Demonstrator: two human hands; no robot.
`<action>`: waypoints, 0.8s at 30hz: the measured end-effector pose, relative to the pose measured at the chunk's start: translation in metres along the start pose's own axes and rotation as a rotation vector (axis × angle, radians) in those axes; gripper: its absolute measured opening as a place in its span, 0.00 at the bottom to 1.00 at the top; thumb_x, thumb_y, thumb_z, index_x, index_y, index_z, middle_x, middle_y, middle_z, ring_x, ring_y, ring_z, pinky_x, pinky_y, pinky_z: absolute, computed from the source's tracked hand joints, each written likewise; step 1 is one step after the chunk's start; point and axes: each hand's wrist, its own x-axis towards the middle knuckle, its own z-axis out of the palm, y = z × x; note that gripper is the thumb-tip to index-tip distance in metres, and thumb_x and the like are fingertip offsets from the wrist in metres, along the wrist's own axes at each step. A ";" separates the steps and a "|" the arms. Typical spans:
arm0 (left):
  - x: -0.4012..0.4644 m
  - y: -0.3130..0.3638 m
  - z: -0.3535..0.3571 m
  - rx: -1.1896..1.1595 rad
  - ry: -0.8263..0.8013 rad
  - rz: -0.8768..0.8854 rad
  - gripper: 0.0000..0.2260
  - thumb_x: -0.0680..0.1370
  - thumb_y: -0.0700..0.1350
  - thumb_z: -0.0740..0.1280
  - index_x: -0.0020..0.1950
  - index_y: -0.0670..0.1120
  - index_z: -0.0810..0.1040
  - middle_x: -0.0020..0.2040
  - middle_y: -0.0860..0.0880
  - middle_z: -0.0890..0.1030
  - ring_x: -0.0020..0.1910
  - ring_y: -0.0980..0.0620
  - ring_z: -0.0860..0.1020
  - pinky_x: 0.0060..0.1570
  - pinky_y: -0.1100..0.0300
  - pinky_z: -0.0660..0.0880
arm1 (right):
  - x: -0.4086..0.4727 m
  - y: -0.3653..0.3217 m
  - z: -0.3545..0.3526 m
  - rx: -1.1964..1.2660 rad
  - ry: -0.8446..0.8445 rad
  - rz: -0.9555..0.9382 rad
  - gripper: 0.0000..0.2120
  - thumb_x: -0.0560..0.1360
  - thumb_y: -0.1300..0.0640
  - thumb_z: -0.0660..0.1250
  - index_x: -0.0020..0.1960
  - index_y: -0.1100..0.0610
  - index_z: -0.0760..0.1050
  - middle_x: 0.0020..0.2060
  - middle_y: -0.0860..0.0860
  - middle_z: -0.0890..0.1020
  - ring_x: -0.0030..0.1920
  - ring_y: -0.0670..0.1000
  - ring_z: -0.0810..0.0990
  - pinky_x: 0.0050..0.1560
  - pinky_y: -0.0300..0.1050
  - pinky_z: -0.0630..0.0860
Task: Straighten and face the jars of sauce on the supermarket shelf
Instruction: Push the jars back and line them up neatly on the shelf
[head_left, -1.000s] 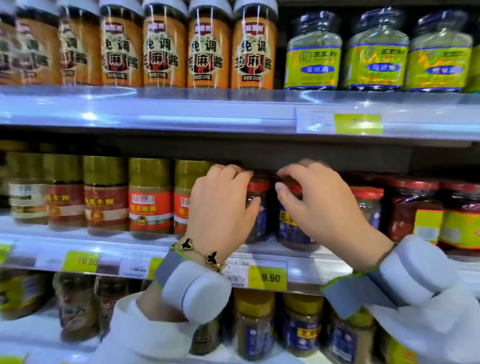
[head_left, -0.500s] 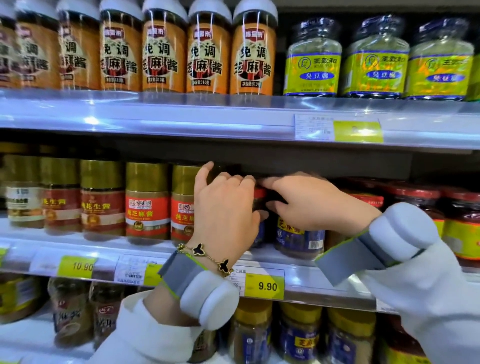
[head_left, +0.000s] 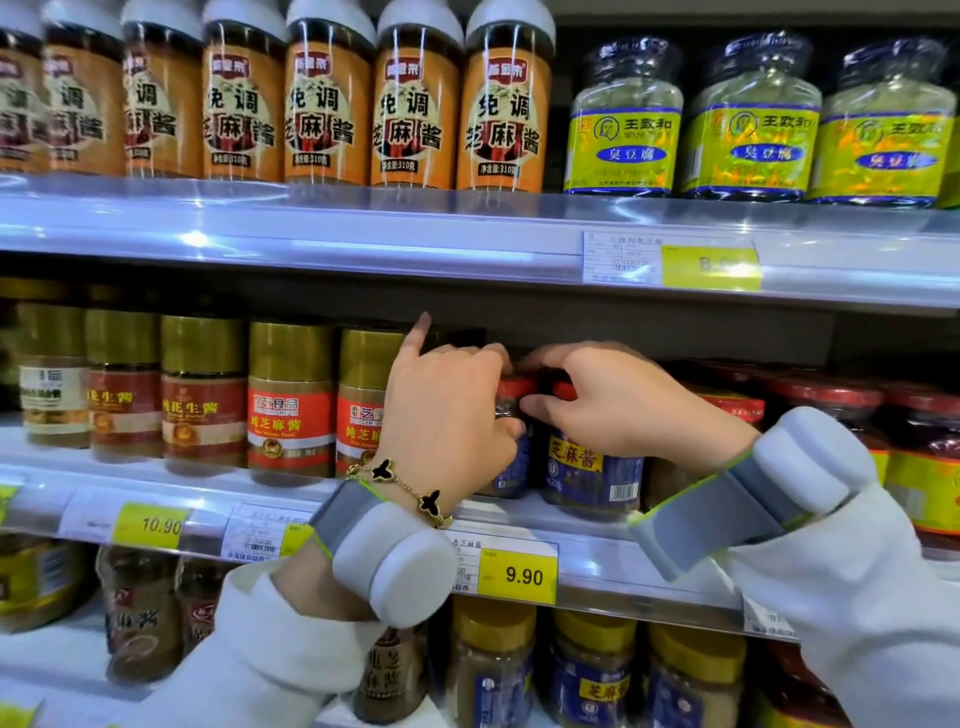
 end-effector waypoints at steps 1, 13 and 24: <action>0.002 0.001 -0.001 -0.014 -0.010 0.000 0.18 0.68 0.55 0.69 0.56 0.51 0.74 0.46 0.51 0.81 0.53 0.50 0.78 0.72 0.54 0.44 | 0.000 0.000 0.000 0.016 -0.016 -0.002 0.18 0.74 0.46 0.62 0.64 0.44 0.69 0.60 0.48 0.77 0.60 0.53 0.74 0.54 0.43 0.69; 0.003 0.000 -0.005 -0.190 -0.036 -0.033 0.16 0.69 0.49 0.70 0.55 0.51 0.74 0.48 0.51 0.81 0.49 0.48 0.78 0.44 0.60 0.67 | 0.006 0.001 -0.003 0.108 -0.083 0.018 0.19 0.74 0.51 0.63 0.65 0.47 0.70 0.63 0.49 0.76 0.62 0.52 0.73 0.59 0.42 0.69; 0.004 -0.012 -0.010 -0.392 -0.186 -0.074 0.15 0.68 0.43 0.73 0.52 0.53 0.75 0.50 0.54 0.79 0.45 0.59 0.72 0.44 0.68 0.65 | 0.005 0.004 -0.010 0.252 -0.140 0.118 0.15 0.75 0.53 0.64 0.61 0.49 0.73 0.57 0.50 0.78 0.53 0.48 0.75 0.46 0.33 0.64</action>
